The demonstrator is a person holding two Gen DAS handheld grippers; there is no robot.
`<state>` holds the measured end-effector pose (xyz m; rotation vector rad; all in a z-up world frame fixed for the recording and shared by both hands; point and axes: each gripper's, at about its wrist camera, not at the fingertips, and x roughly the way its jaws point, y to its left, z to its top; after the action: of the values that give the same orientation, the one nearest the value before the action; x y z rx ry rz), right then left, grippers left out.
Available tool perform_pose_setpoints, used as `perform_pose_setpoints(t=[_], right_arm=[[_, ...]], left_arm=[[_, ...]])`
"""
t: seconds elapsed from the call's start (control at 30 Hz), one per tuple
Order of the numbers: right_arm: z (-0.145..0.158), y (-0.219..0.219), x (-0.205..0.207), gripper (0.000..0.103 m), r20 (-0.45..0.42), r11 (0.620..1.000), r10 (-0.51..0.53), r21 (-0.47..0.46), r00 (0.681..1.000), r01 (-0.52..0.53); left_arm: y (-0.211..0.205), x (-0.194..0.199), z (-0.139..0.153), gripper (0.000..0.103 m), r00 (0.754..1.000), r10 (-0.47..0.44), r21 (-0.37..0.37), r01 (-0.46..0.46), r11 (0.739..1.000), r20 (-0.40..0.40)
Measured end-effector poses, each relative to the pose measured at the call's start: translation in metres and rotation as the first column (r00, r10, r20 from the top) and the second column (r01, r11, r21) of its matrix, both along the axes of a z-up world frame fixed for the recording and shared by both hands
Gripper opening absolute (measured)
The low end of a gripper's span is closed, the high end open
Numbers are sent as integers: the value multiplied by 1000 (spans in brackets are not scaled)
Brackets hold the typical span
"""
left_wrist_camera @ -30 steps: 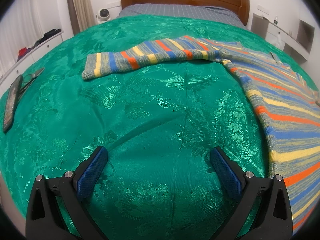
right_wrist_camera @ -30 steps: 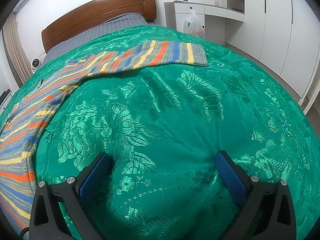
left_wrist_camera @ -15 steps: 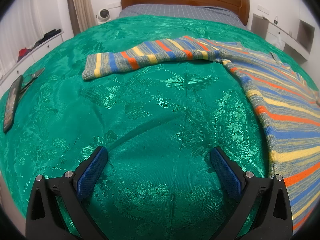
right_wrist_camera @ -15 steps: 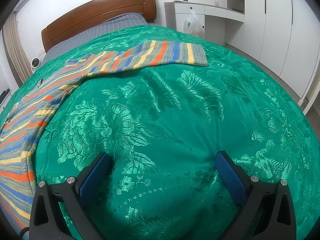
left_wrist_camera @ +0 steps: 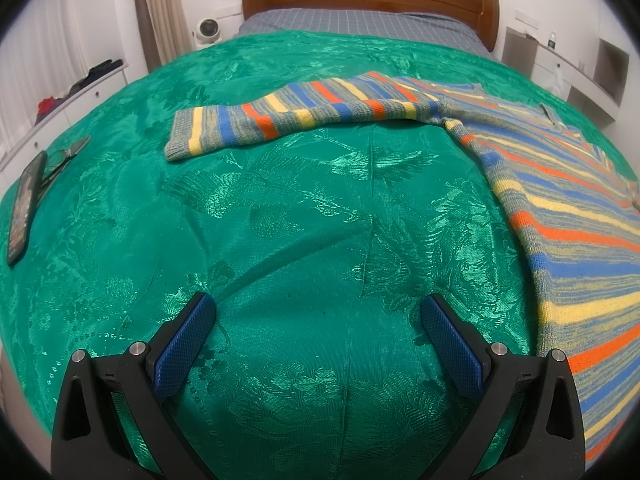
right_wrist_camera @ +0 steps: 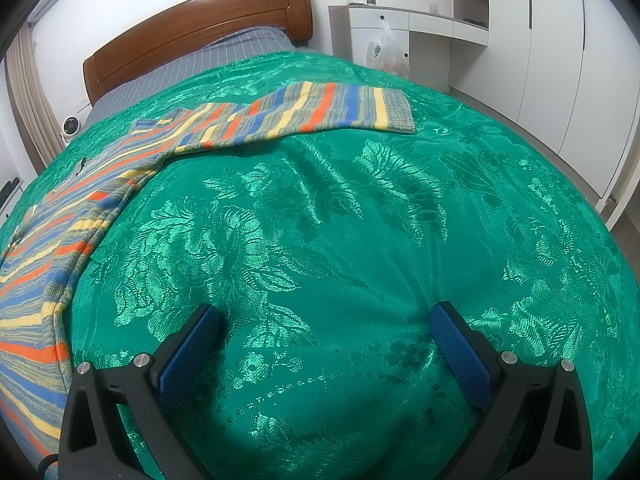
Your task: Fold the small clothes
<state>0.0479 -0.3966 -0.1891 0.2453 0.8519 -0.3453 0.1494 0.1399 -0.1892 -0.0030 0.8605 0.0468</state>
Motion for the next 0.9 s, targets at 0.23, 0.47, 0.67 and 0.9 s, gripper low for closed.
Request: perform_pose_setpoints(t=[0.23,0.47,0.67,0.9], right_arm=[[0,0,0,103,0,1000,0,0,1000,0],[0,0,0,103,0,1000,0,-1,1000,0],[0,0,0,103,0,1000,1,-2,1000,-1],[20,-17,14,103,-117,992,90,102,989,-78]], left_arm=[[0,0,0,103,1000,0,0,0,1000,0],[0,0,0,103,1000,0,1,0,1000,0],[0,0,0,103,1000,-1,1,1,1000,0],[0,0,0,103,1000,0,1,0,1000,1]])
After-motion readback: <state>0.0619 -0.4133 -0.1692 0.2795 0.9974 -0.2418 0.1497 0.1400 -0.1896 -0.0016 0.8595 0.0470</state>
